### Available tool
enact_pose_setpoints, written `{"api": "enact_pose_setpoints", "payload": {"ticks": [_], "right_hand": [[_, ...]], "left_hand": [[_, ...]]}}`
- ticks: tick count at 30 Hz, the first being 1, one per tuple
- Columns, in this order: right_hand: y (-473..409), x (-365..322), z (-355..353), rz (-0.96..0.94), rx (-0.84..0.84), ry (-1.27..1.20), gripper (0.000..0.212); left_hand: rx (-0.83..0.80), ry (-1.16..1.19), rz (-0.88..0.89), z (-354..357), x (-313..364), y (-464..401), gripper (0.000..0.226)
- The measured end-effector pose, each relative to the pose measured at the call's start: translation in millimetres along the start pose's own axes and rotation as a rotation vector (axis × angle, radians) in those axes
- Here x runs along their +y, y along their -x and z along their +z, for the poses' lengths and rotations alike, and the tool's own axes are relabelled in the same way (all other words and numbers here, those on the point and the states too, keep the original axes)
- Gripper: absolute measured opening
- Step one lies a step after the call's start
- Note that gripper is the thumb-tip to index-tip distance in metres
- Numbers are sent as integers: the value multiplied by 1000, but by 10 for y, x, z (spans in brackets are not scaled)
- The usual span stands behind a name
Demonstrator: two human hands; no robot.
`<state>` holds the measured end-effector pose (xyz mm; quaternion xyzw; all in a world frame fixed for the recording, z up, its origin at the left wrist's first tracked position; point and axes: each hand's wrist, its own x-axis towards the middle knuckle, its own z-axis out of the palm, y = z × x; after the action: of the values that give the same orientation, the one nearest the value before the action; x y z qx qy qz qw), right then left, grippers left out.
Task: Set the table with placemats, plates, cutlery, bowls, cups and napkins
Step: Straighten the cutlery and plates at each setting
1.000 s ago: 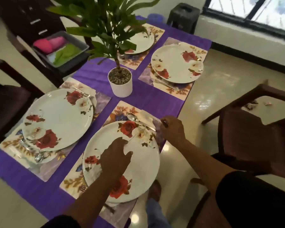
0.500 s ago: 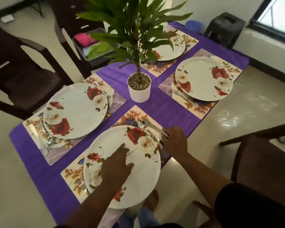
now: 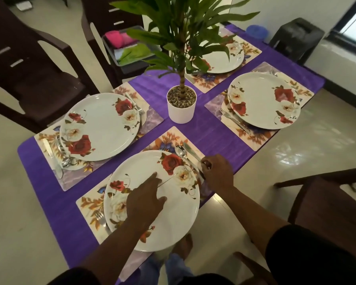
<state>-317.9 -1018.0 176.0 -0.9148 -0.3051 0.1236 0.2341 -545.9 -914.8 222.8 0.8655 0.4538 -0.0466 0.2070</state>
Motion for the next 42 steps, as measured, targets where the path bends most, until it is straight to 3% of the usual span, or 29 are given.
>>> {"api": "enact_pose_setpoints", "payload": {"ticks": [9, 14, 17, 20, 24, 26, 31, 37, 42], "right_hand": [[-57, -3, -56, -10, -59, -40, 23], [-13, 61, -247, 22, 15, -70, 26], [86, -37, -352, 61, 91, -170, 27], [211, -202, -483, 101, 143, -264, 29], [433, -442, -676, 149, 171, -416, 31], [609, -549, -759, 160, 116, -452, 26], [926, -844, -880, 143, -165, -584, 15], [1162, -978, -1027, 137, -551, -810, 29], [836, -697, -1251, 162, -460, -828, 18]], "left_hand": [[-2, 73, 13, 45, -69, -34, 65], [6, 160, -42, 44, -3, 18, 58], [51, 300, -91, -35, 0, 52, 64], [-49, 499, -140, -133, 94, 3, 70], [-207, 857, -176, -298, 317, -115, 38], [-307, 1032, -182, -383, 382, -78, 32], [-467, 1364, -140, -592, 556, -61, 42], [-611, 1469, -65, -607, 739, 46, 49], [-697, 1462, -61, -493, 1097, -102, 50]]}}
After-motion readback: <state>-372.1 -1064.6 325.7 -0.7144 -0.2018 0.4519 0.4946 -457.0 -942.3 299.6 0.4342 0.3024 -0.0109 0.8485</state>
